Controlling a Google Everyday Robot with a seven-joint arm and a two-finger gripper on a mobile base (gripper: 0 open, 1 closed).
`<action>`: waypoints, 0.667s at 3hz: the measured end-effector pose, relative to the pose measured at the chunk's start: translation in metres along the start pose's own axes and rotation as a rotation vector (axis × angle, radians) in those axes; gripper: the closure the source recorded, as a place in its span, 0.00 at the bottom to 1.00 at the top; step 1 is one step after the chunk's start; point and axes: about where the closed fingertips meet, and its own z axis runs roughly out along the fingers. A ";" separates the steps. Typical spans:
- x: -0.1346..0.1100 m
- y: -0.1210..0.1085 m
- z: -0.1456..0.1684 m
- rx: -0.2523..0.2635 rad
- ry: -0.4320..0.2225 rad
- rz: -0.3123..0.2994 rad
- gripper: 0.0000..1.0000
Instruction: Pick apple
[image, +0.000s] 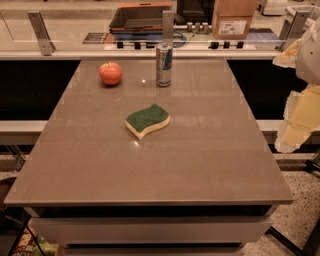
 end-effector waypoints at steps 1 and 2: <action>0.000 0.000 0.000 0.000 0.000 0.000 0.00; -0.005 -0.005 -0.001 0.027 -0.035 0.023 0.00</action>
Offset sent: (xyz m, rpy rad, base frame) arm 0.0149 0.0072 0.0037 0.0867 -0.0621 -0.0416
